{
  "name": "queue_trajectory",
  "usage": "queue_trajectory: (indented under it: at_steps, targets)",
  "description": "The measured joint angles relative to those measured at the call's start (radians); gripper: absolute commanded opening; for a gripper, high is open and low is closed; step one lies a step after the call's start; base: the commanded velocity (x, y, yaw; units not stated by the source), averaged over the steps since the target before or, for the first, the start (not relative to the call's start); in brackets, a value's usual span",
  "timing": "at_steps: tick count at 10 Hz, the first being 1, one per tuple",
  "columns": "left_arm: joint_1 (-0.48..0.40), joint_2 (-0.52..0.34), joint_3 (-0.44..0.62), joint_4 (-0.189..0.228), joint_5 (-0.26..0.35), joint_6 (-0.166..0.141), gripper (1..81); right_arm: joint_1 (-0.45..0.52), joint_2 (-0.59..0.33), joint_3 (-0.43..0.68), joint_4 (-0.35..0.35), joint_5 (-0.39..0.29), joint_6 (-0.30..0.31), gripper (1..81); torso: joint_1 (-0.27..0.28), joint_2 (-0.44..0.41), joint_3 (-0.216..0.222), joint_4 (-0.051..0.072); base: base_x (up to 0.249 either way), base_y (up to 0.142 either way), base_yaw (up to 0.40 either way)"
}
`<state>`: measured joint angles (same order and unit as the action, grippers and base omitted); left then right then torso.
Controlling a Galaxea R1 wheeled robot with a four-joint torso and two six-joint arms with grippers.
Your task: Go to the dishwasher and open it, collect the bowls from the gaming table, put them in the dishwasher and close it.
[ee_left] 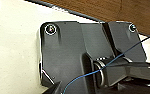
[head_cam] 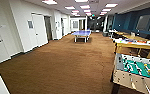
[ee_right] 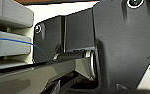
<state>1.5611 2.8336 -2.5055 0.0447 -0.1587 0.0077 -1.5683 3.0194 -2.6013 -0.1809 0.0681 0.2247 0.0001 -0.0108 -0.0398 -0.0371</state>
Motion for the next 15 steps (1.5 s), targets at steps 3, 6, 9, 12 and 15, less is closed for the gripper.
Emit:
queue_trajectory:
  at_steps: [3, 6, 9, 12, 15]
  targets:
    - [-0.020, 0.001, 0.000, 0.004, -0.007, 0.000, 81.1, 0.014, 0.000, 0.000, -0.001, 0.006, 0.000, 81.1, 0.000, 0.000, 0.000, 0.000, 0.089, 0.000, 0.000]
    - [-0.011, 0.000, 0.000, 0.005, 0.000, 0.000, 81.1, 0.006, 0.000, 0.000, -0.003, 0.003, 0.000, 81.1, 0.000, 0.001, 0.000, 0.000, 0.106, 0.000, 0.000]
    - [-0.011, 0.007, -0.001, 0.027, -0.001, 0.000, 81.1, 0.006, 0.001, 0.000, -0.003, 0.002, 0.000, 81.1, 0.000, 0.001, 0.000, 0.000, 0.112, 0.000, 0.000]
    - [-0.017, 0.023, -0.003, 0.038, -0.001, 0.000, 81.1, 0.009, -0.003, 0.000, -0.018, 0.002, 0.000, 81.1, 0.001, 0.001, 0.000, 0.000, 0.119, 0.000, 0.000]
    - [-0.017, 0.046, -0.005, 0.037, 0.000, 0.000, 81.1, 0.002, -0.003, -0.004, -0.031, 0.000, 0.000, 81.1, 0.000, 0.000, 0.000, 0.000, 0.134, 0.000, 0.000]
